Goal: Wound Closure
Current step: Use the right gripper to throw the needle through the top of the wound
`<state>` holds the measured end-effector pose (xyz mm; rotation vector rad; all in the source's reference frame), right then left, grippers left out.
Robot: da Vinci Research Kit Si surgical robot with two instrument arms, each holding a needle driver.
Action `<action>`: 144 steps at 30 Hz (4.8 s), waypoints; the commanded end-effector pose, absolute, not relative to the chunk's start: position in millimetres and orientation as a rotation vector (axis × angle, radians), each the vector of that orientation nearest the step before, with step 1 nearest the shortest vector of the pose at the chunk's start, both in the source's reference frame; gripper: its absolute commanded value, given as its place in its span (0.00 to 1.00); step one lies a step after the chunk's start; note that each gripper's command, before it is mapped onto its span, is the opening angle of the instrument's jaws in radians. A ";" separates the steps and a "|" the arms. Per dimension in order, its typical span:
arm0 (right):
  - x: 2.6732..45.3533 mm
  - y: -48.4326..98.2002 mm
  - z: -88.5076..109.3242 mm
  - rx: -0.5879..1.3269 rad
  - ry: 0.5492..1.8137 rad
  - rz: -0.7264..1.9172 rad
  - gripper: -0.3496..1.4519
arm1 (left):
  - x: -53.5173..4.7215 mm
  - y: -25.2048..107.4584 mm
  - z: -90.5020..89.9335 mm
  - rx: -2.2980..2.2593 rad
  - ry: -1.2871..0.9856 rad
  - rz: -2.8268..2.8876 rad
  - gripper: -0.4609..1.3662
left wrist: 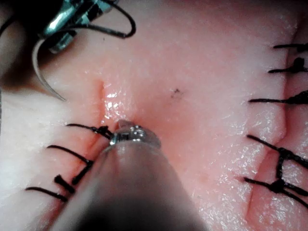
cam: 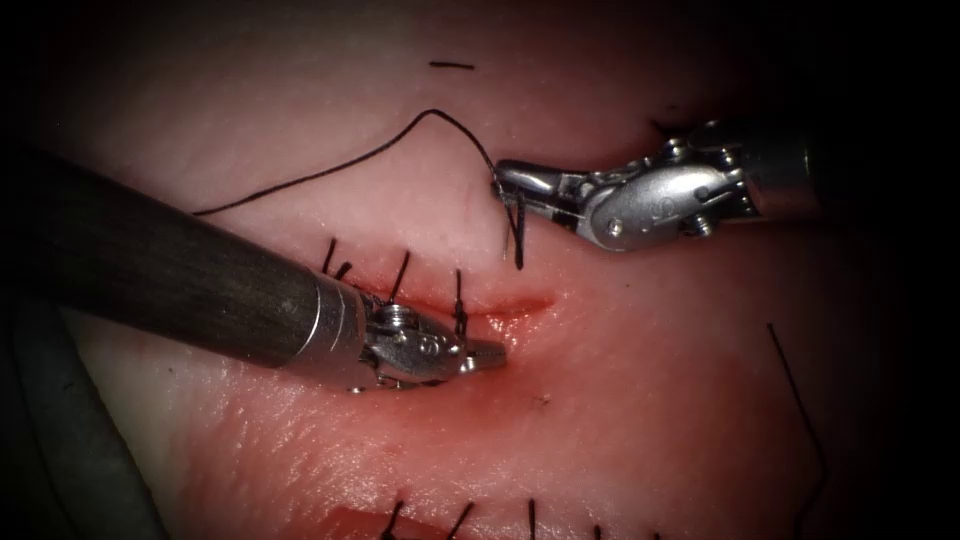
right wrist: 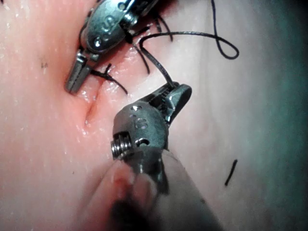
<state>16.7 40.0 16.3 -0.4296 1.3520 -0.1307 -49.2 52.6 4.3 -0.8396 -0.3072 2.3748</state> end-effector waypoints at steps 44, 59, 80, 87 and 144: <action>16.6 40.6 20.7 0.125 1.261 0.346 0.00 | -49.2 52.9 3.9 -0.843 -0.326 2.369 0.06; 17.0 44.7 18.8 0.105 1.266 0.370 0.00 | -49.2 52.5 4.1 -0.845 -0.322 2.371 0.06; 17.1 46.6 18.5 0.050 1.288 0.335 0.00 | -49.2 52.3 4.4 -0.848 -0.319 2.373 0.06; 17.2 45.3 19.4 0.257 1.240 0.442 0.00 | -49.2 52.4 4.4 -0.848 -0.321 2.373 0.06; 17.5 38.4 22.2 1.116 0.800 0.991 0.00 | -49.1 52.3 4.3 -0.851 -0.323 2.374 0.06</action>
